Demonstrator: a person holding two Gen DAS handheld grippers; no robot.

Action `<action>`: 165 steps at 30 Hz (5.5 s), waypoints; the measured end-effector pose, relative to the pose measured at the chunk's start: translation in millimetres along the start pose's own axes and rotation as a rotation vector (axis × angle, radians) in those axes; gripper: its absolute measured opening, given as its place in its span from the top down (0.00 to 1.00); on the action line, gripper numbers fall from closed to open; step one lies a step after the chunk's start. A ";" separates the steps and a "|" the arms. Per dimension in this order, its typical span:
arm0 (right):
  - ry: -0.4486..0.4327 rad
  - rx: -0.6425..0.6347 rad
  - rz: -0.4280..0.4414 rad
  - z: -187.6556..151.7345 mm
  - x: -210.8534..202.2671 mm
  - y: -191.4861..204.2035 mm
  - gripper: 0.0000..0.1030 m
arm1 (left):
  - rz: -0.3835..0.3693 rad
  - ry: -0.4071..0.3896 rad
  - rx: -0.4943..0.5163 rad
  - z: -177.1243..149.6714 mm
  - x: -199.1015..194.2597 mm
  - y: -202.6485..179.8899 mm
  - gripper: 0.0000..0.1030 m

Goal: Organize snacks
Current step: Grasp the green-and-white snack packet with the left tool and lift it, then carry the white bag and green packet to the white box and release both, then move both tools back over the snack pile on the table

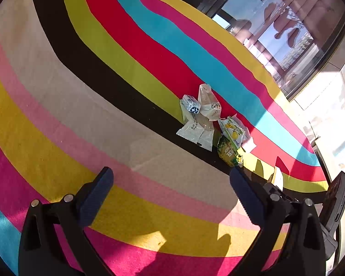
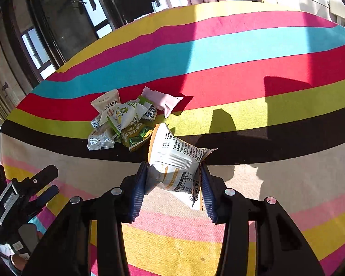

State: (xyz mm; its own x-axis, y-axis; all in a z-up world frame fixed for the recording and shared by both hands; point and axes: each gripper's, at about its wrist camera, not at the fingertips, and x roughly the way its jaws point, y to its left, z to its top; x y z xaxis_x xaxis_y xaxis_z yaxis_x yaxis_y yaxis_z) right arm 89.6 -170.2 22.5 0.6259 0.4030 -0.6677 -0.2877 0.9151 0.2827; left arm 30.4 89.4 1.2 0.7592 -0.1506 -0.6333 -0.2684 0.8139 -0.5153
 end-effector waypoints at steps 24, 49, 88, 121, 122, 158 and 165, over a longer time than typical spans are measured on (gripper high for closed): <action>-0.122 -0.052 0.077 -8.7 -37.0 -33.9 0.56 | 0.101 0.156 0.189 24.7 77.3 -123.5 0.02; -0.114 -0.045 0.070 -9.4 -36.6 -35.8 0.53 | 0.106 0.224 0.246 36.1 95.6 -123.4 0.54; -0.042 -0.035 0.259 -20.6 -43.1 1.0 0.55 | 0.229 -0.063 0.524 -58.0 -117.1 19.9 0.49; 0.152 -0.650 0.625 -183.5 -93.1 278.9 0.55 | 0.528 -0.199 0.283 -149.2 -265.4 163.2 0.47; 0.154 -0.666 0.636 -188.0 -96.2 283.1 0.55 | 0.543 -0.200 0.268 -151.9 -269.1 169.0 0.47; 0.295 -0.911 0.717 -274.0 -108.1 309.7 0.22 | 0.850 0.010 0.064 -176.8 -267.5 260.7 0.02; 0.176 -0.872 0.697 -251.0 -124.4 278.0 0.19 | 0.845 -0.099 0.140 -142.8 -271.0 208.6 0.02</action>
State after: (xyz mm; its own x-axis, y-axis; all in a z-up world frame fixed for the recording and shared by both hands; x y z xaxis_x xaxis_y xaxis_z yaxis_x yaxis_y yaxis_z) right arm -250.2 30.3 11.2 0.0403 0.7508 -0.6593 -0.9850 0.1407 0.1001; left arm -316.0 219.9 -17.2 0.3879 0.5811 -0.7154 -0.6957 0.6938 0.1863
